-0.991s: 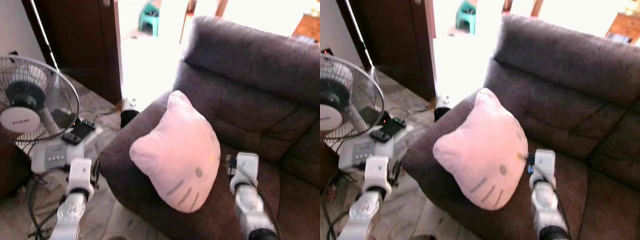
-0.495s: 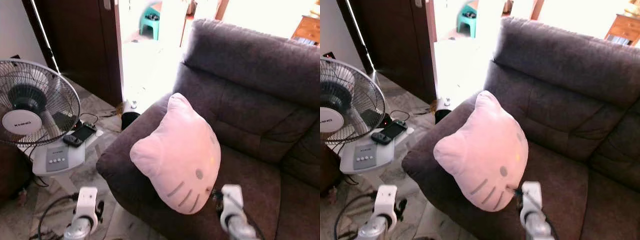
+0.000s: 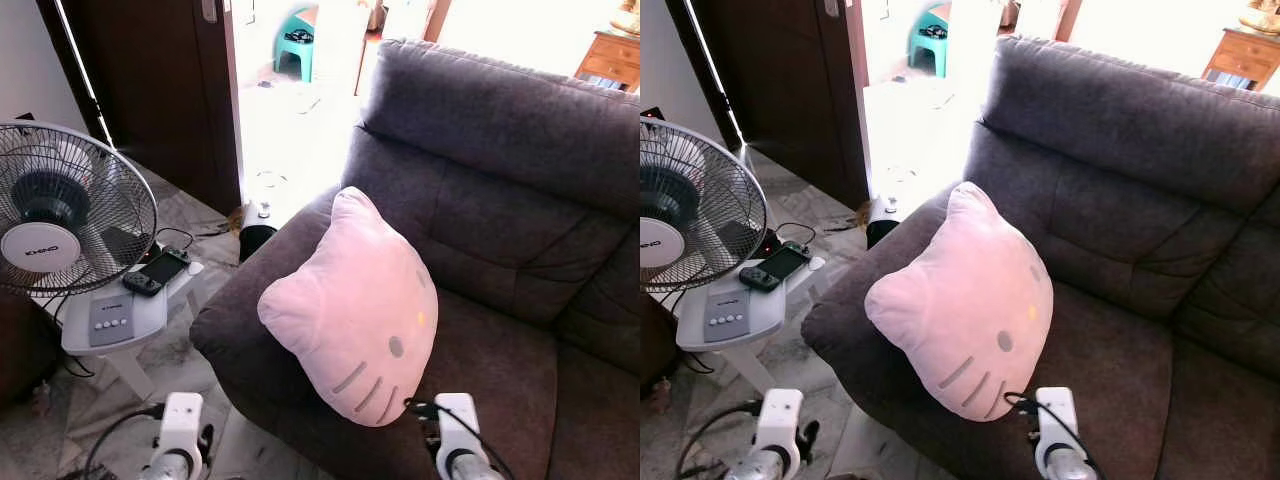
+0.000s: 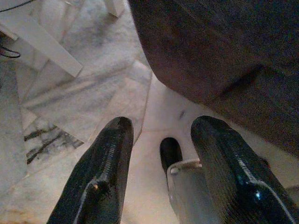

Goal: Move the pillow to the sofa from floor

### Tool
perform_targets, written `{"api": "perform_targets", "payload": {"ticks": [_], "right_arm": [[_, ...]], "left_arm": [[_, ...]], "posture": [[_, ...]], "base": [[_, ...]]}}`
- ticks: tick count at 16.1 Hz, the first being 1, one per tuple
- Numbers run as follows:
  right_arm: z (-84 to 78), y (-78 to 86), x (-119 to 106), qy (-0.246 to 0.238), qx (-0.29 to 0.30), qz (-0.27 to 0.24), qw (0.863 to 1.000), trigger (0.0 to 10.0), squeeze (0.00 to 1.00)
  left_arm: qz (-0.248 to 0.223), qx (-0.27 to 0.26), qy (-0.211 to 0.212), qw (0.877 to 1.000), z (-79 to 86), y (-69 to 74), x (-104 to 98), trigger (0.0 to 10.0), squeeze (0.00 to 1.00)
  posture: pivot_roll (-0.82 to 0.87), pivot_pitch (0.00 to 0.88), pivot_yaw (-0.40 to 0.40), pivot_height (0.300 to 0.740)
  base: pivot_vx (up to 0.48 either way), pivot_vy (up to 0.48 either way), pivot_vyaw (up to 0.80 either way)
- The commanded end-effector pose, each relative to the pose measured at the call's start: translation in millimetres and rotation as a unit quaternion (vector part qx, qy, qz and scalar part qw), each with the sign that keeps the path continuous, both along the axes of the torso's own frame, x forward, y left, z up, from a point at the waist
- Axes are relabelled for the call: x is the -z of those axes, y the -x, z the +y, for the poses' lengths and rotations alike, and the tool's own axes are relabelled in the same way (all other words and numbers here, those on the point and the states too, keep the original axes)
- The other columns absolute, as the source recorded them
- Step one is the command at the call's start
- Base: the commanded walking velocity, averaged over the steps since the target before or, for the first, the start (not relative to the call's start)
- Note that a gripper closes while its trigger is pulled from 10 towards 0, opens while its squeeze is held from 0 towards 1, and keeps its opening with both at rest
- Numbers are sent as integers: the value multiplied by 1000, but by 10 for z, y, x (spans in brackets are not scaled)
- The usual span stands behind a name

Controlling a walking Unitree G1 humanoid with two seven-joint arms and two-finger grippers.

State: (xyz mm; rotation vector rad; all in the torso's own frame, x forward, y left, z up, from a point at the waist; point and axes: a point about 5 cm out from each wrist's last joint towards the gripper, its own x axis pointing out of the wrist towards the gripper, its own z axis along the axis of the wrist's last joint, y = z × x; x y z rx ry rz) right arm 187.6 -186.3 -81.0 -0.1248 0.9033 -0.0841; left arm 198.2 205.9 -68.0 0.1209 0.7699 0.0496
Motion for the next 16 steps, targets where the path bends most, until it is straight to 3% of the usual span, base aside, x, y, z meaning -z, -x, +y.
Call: {"api": "perform_targets", "payload": {"ticks": [1,7,16], "right_arm": [[-23,61,30,1,5,13,1000,10000,0],[-50,90,43,-2,8,20,1000,10000,0],[-58,133,64,0,16,31,999,10000,0]], "left_arm": [[1,3,-3,1000,-9,12,9,10000,0],[19,-6,-8,1000,60,121,60,10000,0],[32,4,-10,999,-2,161,98,10000,0]], "posture": [[93,41,-93,740],[91,55,-96,740],[87,60,-100,740]], "base": [[0,0,0],[0,182,0],[0,299,0]]}}
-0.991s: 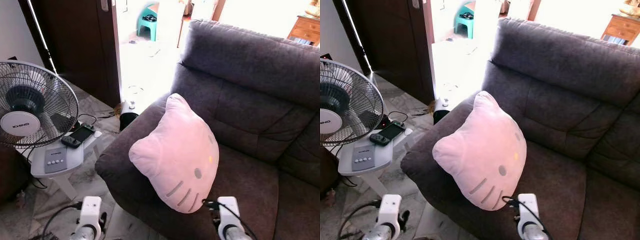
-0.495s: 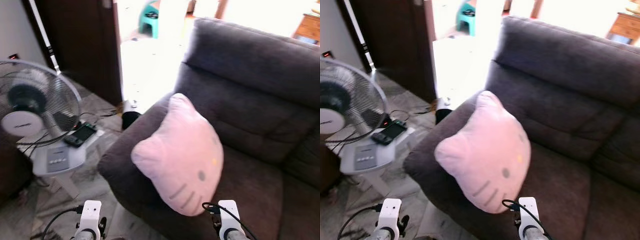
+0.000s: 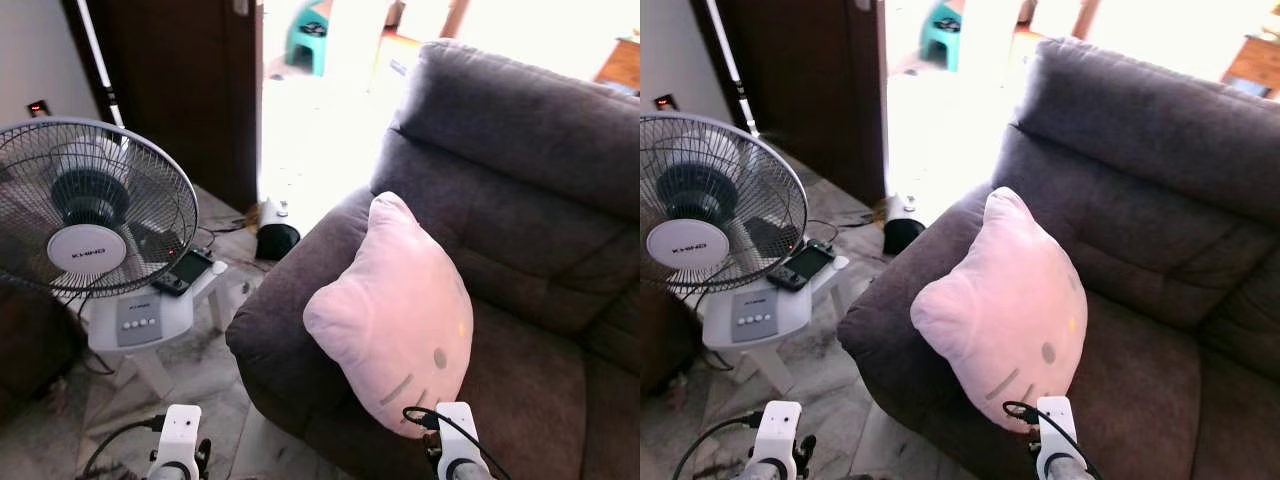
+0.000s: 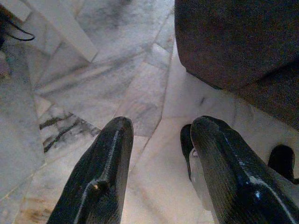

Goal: Move the pillow to the sofa from floor

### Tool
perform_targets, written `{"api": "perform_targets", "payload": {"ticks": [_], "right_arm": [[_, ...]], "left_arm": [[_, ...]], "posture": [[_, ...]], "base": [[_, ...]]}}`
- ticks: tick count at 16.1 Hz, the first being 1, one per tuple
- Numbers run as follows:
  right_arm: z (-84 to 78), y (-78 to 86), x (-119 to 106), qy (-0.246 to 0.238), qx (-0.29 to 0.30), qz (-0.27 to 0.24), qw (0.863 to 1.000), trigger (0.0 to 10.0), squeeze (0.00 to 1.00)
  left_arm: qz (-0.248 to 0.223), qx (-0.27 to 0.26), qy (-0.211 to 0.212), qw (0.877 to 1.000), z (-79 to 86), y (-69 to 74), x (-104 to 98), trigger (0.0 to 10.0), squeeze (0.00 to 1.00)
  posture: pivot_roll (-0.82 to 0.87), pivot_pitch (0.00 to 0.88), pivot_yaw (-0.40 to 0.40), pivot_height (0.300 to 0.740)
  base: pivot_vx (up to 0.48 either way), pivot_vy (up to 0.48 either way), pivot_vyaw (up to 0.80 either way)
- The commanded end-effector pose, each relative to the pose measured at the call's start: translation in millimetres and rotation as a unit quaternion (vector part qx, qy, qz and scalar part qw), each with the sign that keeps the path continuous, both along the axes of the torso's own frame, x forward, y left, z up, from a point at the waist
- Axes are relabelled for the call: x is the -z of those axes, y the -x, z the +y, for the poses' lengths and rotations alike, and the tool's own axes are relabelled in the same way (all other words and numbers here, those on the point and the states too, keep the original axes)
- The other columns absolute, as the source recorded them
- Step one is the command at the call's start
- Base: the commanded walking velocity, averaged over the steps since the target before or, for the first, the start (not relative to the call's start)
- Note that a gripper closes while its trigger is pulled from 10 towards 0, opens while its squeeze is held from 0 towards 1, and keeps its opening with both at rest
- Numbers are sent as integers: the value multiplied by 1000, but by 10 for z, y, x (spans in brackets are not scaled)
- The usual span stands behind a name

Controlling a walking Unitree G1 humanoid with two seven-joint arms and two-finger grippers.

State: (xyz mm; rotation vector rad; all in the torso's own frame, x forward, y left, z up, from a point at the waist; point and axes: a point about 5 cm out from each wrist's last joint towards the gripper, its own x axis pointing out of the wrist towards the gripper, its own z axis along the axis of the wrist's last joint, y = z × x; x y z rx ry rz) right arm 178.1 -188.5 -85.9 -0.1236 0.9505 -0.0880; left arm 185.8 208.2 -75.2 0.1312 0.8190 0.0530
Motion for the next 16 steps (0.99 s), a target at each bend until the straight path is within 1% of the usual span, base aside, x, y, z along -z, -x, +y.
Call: {"api": "perform_targets", "payload": {"ticks": [1,3,4,7,13,15,16], "right_arm": [[-33,40,16,0,12,8,1000,10000,0],[-22,53,26,0,10,15,1000,10000,0],[-23,68,34,0,11,20,1000,10000,0],[-27,109,53,6,5,31,999,10000,0],[-16,110,55,0,13,29,999,10000,0],[-12,113,57,-5,16,30,999,10000,0],[-12,119,60,-1,11,33,999,10000,0]], "left_arm": [[8,5,-4,1000,-24,38,26,10000,0],[9,2,-2,1000,-20,42,28,10000,0],[8,1,-1,1000,-13,42,26,10000,0],[7,0,1,1000,3,43,23,10000,0],[7,0,0,1000,38,52,20,10000,0],[6,0,1,1000,50,55,17,10000,0],[5,1,0,1000,54,54,15,10000,0]], "posture": [[88,61,-101,740],[90,61,-101,740],[88,61,-99,740],[91,58,-100,740],[91,54,-96,740],[92,51,-95,740],[93,49,-94,740]], "base": [[0,274,0],[0,298,0],[0,311,-669],[0,312,0],[0,307,0],[0,281,-644],[0,0,-625]]}}
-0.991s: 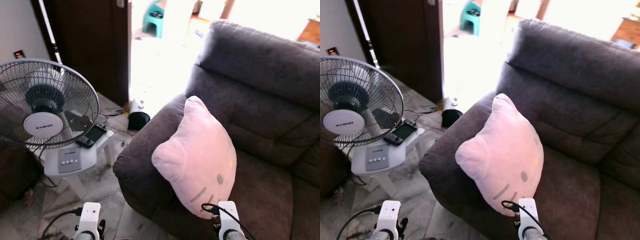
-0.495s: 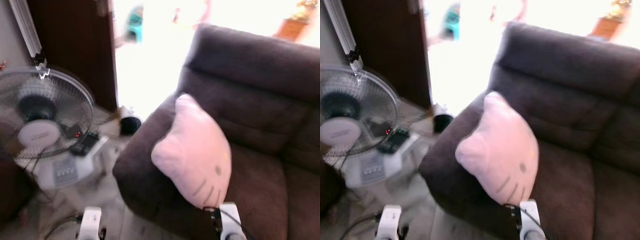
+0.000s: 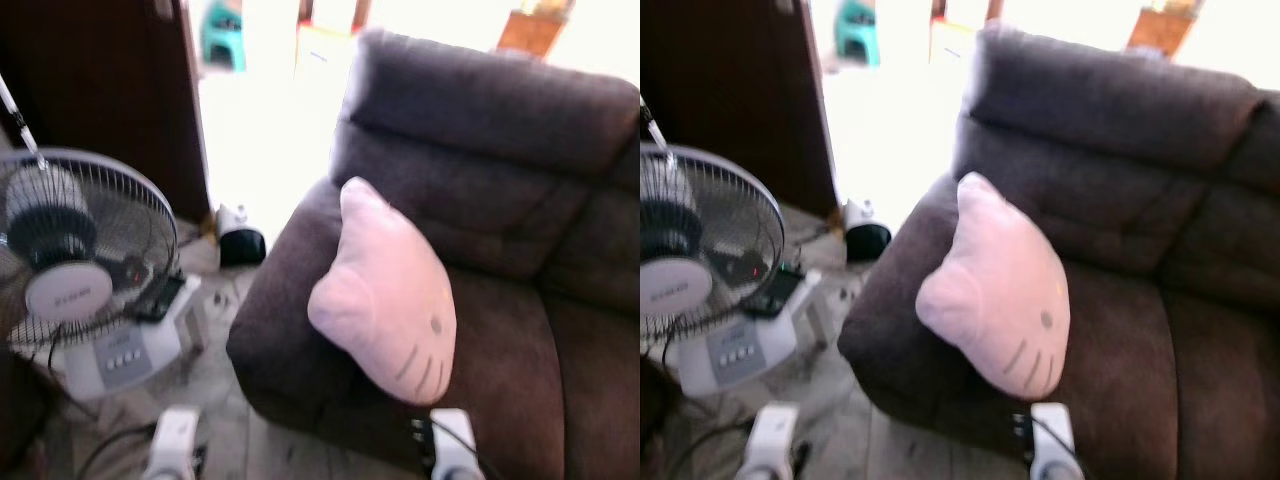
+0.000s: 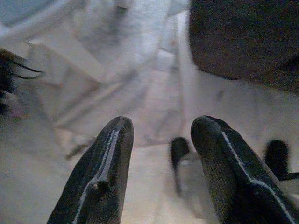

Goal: Move the pillow to the sofa from floor

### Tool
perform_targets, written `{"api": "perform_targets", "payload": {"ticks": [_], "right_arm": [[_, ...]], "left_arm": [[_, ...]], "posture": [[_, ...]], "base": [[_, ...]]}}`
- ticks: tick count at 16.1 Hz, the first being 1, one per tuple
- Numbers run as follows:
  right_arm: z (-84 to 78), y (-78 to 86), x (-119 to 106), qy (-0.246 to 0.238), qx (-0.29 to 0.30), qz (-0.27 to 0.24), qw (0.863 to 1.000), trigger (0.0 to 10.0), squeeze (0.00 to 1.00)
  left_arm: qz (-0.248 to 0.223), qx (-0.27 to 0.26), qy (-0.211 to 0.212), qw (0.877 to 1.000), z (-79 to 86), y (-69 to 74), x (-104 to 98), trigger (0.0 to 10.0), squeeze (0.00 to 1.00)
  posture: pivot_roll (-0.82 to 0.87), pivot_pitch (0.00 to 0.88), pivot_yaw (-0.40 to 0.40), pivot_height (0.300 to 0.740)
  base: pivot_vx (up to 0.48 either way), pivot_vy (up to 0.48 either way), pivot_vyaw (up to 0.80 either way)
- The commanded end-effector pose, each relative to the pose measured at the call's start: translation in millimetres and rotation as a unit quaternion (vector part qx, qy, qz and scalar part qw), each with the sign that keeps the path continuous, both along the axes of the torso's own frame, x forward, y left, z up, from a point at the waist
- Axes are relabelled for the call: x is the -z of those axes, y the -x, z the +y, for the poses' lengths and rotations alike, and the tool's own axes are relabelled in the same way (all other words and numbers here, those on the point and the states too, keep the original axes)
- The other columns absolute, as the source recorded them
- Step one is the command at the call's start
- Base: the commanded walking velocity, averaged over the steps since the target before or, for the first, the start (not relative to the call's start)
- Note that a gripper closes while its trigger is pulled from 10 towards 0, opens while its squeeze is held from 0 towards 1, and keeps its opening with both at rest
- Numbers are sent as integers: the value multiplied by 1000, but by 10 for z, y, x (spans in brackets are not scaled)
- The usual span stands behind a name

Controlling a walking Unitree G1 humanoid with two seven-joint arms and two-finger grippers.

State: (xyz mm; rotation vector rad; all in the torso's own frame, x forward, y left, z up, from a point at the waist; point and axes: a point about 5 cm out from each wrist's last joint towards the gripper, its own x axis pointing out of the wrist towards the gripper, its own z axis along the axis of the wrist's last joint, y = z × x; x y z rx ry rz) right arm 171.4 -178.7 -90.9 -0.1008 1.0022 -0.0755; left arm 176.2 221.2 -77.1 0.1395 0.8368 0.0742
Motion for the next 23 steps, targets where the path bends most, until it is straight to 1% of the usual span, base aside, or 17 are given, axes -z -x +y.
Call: {"api": "perform_targets", "payload": {"ticks": [1,3,6,10,15,19,23], "right_arm": [[-108,61,16,13,7,12,1000,10000,0],[-105,59,15,13,7,11,1000,10000,0],[-111,68,18,12,9,13,1000,10000,0],[-108,70,19,10,6,13,1000,10000,0],[-116,68,17,4,18,11,1000,10000,0],[-125,72,19,8,14,14,1000,10000,0],[-127,74,19,7,13,13,1000,10000,0]], "left_arm": [[-6,14,5,1000,-70,-48,-10,10000,0],[-7,16,2,1000,-70,-54,-13,10000,0],[-7,15,7,1000,-90,-51,-8,10000,0],[-1,35,-6,999,-124,-54,-1,10000,0],[-1,36,-7,999,-142,-55,2,10000,0],[-3,37,-6,999,-131,-45,3,10000,0],[-8,38,-5,999,-146,-59,-4,10000,0]], "posture": [[93,49,-94,740],[93,51,-94,740],[91,57,-94,740],[88,62,-94,740],[90,65,-94,740],[90,65,-94,740],[89,65,-96,740]], "base": [[0,0,-625],[0,0,-594],[0,0,0],[0,-61,0],[0,-480,0],[0,-480,-633],[0,-480,0]]}}
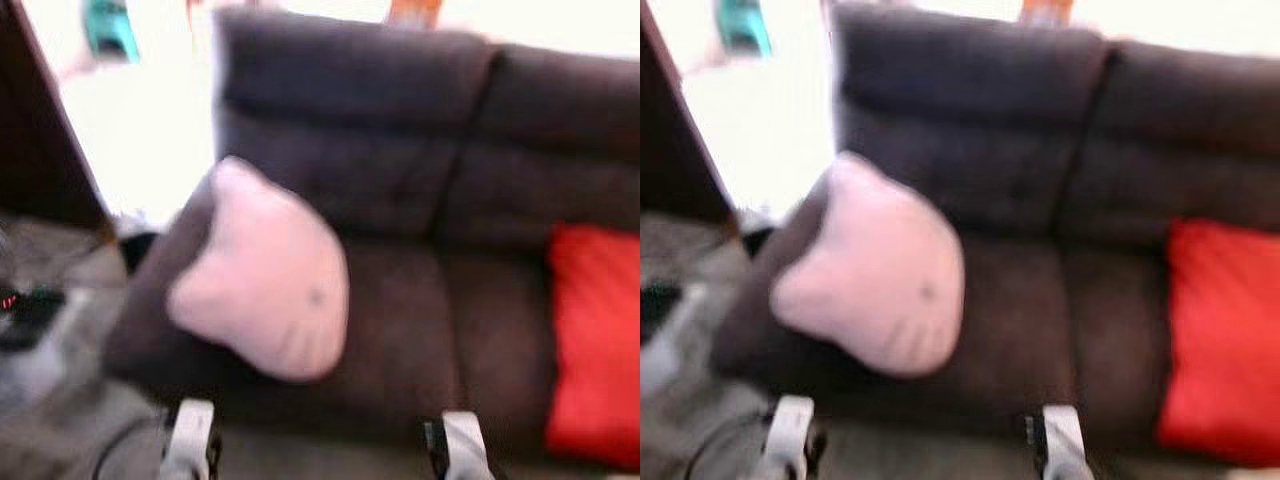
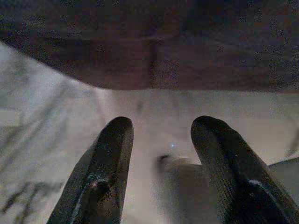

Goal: Move the pillow to the sofa from floor

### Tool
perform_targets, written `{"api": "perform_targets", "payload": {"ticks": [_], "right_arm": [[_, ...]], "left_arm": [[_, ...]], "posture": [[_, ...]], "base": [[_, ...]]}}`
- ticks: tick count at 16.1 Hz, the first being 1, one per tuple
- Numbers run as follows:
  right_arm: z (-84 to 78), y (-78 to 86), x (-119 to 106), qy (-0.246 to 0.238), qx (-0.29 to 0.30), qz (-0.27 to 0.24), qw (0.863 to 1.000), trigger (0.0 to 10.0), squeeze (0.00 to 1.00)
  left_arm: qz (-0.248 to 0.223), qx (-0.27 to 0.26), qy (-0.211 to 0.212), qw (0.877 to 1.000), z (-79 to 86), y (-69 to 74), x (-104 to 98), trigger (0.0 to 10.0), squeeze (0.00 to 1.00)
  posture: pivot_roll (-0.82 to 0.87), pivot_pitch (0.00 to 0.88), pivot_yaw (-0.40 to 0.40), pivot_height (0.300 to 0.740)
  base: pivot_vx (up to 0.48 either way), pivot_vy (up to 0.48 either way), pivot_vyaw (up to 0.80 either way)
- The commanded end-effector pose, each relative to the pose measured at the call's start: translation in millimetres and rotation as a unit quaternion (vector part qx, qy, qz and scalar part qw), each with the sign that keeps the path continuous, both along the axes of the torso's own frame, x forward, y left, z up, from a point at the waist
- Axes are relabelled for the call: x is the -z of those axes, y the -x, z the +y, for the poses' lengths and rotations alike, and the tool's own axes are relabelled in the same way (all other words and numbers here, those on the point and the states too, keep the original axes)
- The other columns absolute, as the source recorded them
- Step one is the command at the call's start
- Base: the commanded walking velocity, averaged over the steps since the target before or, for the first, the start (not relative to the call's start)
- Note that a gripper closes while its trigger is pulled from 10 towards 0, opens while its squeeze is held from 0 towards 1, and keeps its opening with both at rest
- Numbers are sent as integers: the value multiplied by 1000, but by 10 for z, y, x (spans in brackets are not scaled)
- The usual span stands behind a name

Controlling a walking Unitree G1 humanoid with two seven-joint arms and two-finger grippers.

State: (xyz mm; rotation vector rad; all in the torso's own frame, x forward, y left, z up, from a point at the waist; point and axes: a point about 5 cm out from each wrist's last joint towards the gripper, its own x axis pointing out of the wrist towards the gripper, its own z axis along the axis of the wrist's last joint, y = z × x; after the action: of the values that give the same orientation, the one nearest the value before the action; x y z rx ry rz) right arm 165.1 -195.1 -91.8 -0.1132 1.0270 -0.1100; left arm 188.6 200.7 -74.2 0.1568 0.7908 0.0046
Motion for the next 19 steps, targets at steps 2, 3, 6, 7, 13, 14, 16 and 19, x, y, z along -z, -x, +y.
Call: {"api": "perform_targets", "payload": {"ticks": [2,3,6,7,13,14,16,19], "right_arm": [[37,12,10,-5,0,2,1000,10000,0],[36,13,11,-4,-1,3,1000,10000,0],[37,13,11,-4,0,3,1000,10000,0],[38,12,11,-4,0,3,1000,10000,0],[40,20,14,-1,-3,5,1000,10000,0],[36,20,14,-1,-2,6,1000,10000,0],[30,20,14,3,-5,7,1000,10000,0],[23,14,10,4,-7,7,1000,10000,0]], "left_arm": [[11,2,-11,1000,50,59,23,10000,0],[10,2,-11,1000,45,56,23,10000,0],[11,3,-11,1000,37,53,23,10000,0],[11,3,-10,1000,37,55,24,10000,0],[22,1,-11,1000,63,99,45,10000,0],[25,3,-12,1000,60,106,50,10000,0],[26,3,-11,1000,54,110,54,10000,0],[27,4,-11,1000,37,111,58,10000,0]], "posture": [[90,67,-96,740],[90,67,-96,740],[90,64,-95,740],[90,64,-95,740],[89,48,-92,740],[87,40,-92,740],[88,35,-93,740],[89,26,-94,740]], "base": [[0,-480,0],[0,-480,0],[0,-480,0],[0,-480,0],[0,-480,0],[0,-480,0],[0,-480,0],[0,-480,0]]}}
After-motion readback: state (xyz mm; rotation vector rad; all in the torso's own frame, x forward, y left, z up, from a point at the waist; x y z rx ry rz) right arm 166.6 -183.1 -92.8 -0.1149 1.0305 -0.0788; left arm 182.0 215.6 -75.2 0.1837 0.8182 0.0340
